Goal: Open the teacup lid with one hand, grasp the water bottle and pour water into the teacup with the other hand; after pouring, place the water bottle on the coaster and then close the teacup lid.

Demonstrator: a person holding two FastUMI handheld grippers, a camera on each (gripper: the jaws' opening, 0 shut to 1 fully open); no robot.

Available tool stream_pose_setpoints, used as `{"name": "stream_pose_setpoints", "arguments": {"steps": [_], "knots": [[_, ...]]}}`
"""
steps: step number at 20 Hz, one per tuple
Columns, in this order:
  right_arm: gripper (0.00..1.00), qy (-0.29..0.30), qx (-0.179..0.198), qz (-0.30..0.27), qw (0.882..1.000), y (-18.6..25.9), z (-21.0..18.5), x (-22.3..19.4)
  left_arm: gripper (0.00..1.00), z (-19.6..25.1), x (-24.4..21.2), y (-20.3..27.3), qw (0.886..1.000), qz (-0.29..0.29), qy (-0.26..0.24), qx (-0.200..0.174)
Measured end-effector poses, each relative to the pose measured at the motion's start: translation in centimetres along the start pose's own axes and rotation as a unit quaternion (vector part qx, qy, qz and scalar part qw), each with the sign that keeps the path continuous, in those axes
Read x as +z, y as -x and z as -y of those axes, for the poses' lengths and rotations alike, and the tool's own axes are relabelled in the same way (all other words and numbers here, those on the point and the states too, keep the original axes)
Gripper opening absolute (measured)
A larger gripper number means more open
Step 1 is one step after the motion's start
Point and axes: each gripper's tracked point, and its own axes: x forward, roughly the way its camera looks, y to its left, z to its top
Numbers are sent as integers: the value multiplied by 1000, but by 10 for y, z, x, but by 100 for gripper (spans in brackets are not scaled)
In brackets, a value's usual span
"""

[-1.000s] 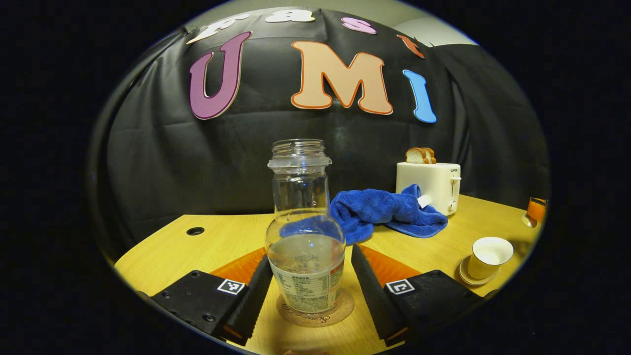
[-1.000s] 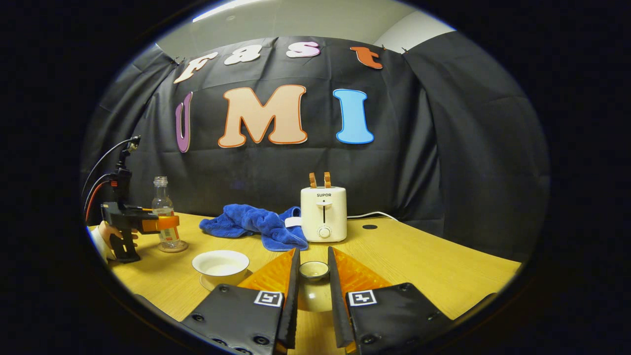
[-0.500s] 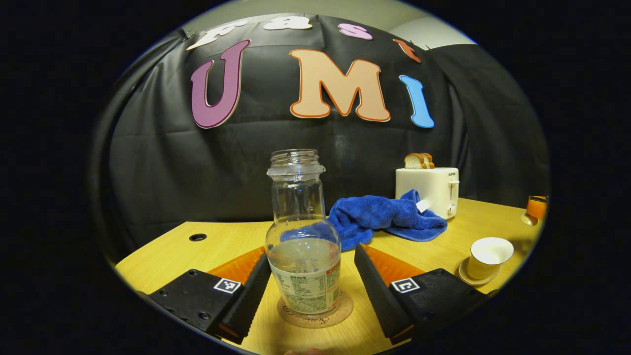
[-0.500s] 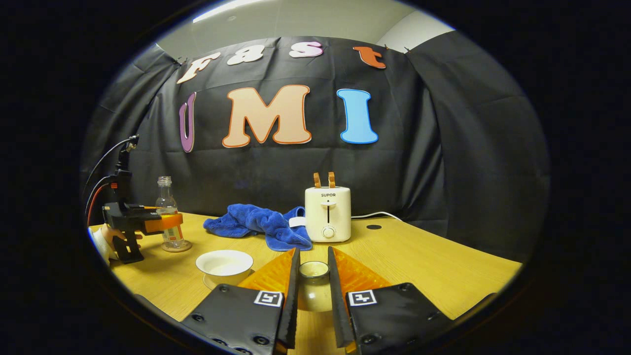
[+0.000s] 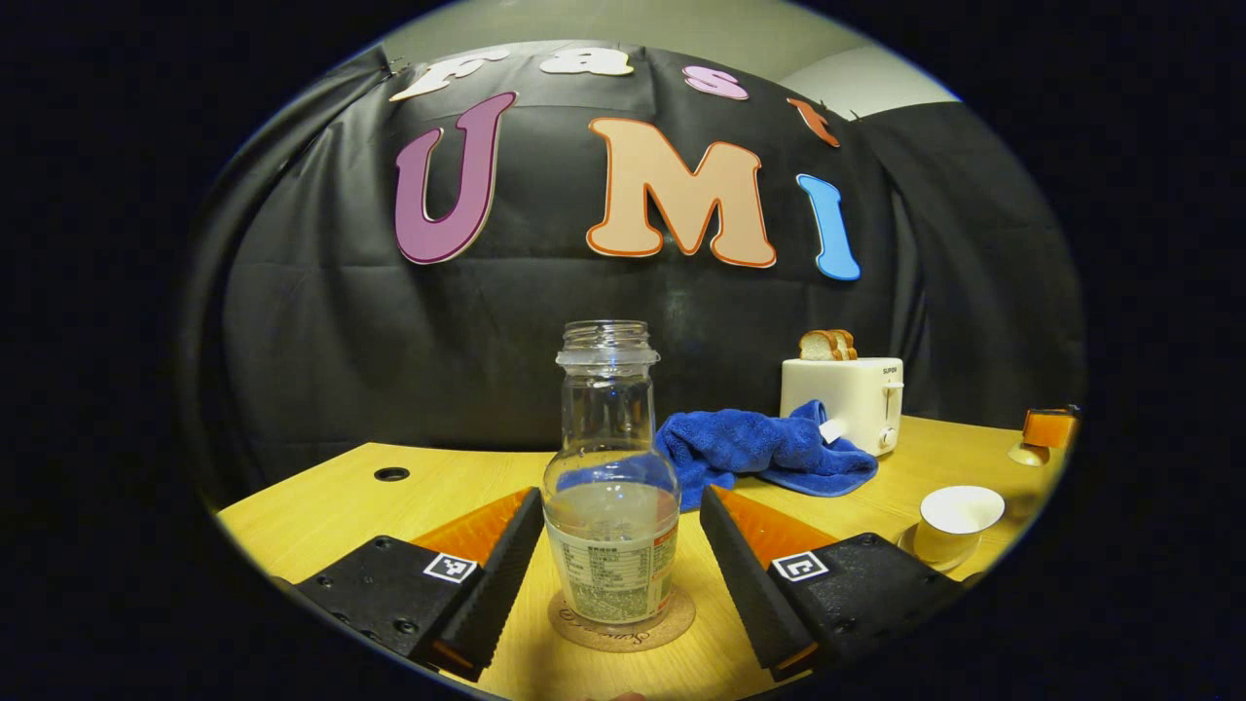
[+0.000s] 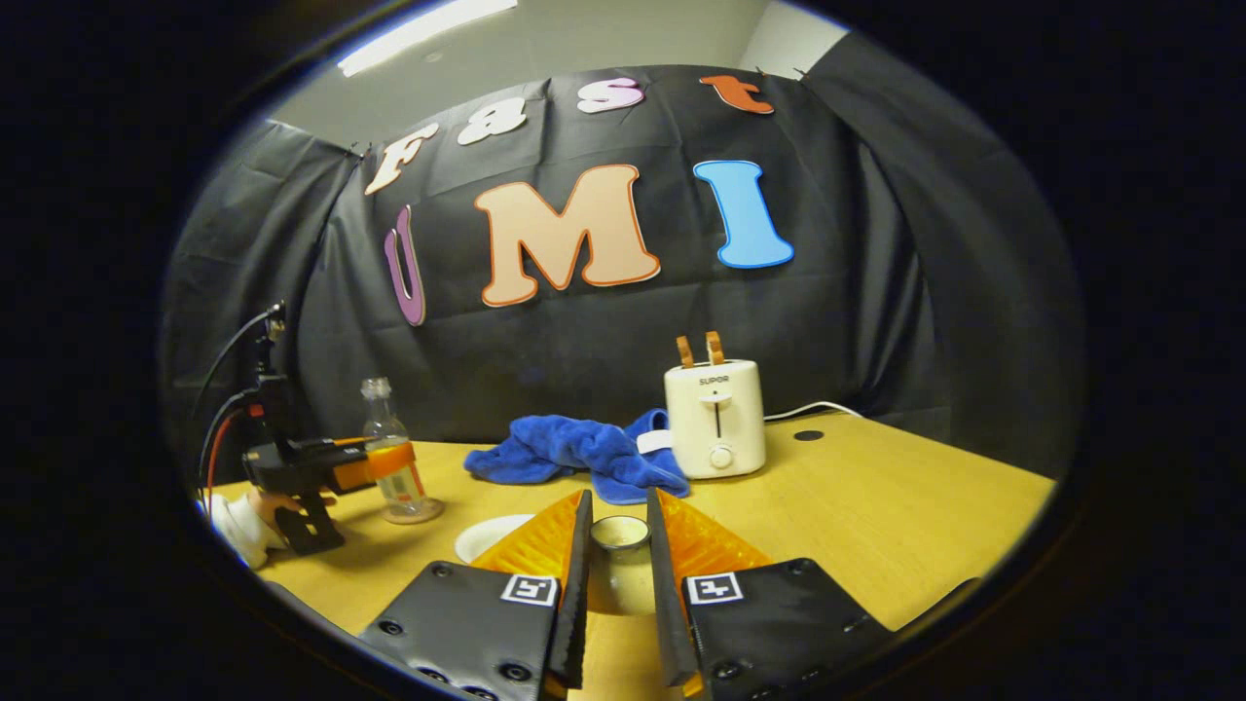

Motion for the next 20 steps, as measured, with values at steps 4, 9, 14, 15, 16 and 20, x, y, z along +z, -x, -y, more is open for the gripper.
{"name": "stream_pose_setpoints", "arguments": {"steps": [4,9,14,15,16,20], "knots": [[34,1,40,2,999,-17,-31,15,94,1,-1,0,1000,0,0,-1],[34,31,79,-33,996,-47,-71,-5,94,0,0,1,1000,0,0,-1],[34,57,79,-74,992,-64,-83,-32,94,0,0,1,1000,1,0,-1],[34,60,76,-80,992,-65,-82,-37,94,0,0,0,1000,1,0,-2],[34,61,75,-87,992,-66,-81,-43,94,0,-1,0,1000,1,0,-2],[34,66,69,-94,991,-65,-78,-47,94,1,-1,0,1000,0,0,-3]]}}
